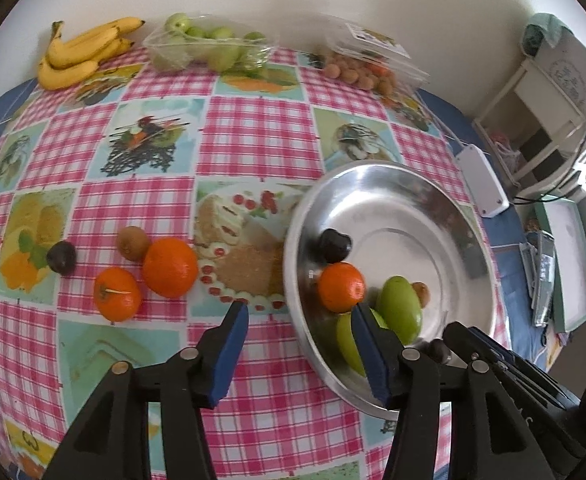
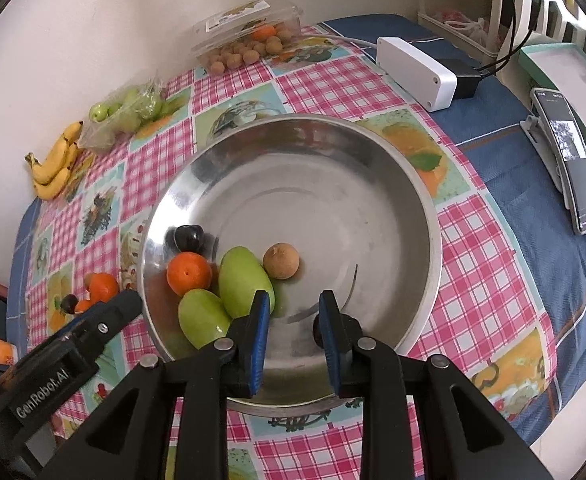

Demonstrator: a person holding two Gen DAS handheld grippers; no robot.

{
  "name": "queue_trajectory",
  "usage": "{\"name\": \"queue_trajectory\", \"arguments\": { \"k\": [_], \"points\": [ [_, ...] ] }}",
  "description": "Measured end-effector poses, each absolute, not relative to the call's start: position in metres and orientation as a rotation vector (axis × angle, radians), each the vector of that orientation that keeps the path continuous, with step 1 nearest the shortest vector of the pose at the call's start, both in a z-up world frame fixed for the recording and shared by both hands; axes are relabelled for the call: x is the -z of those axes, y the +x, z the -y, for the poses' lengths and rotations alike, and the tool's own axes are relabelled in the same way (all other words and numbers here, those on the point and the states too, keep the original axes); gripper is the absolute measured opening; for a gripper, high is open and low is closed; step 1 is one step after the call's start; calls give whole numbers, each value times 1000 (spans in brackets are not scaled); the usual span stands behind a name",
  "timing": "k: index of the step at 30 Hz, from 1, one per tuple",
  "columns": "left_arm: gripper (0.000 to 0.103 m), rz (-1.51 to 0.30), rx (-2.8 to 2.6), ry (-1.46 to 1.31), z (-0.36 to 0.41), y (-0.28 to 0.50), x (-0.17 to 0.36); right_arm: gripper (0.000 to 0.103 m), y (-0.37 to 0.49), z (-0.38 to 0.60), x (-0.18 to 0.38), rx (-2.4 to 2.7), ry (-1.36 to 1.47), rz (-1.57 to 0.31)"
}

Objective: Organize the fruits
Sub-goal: 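Open both tools to drop the apple and cherry into the bowl, then move both tools back toward the loose fruits beside the bowl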

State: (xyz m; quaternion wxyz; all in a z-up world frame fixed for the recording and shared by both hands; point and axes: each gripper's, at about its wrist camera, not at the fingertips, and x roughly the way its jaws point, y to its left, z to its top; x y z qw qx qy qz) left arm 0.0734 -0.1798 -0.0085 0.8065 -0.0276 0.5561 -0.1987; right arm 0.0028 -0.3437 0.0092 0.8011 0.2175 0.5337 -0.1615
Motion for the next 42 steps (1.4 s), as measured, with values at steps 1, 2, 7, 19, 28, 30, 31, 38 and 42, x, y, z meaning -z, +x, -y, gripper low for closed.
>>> {"name": "queue_trajectory", "arguments": {
  "k": [1,2,7,19,28,30,31,38,42],
  "points": [
    [59,-1190,413,-54,178,74,9,28,4,343,-9,348,461,-1149],
    [60,-1189,400,-50,177,75,10,31,4,343,-8,350,457,-1153],
    [74,-1183,338,-40,167,80,12,45,7,342,-6,371,426,-1168],
    [103,-1177,231,-17,151,89,19,65,11,340,1,385,389,-1205],
    [103,-1144,159,65,149,90,22,82,12,339,3,382,377,-1201],
    [103,-1139,155,62,147,90,22,98,12,338,2,376,369,-1190],
    [103,-1136,154,61,147,90,21,101,12,337,2,374,363,-1184],
    [103,-1131,149,69,146,90,21,102,13,335,2,369,344,-1179],
    [103,-1131,151,78,147,90,21,102,13,333,3,371,334,-1183]
  ]
}}
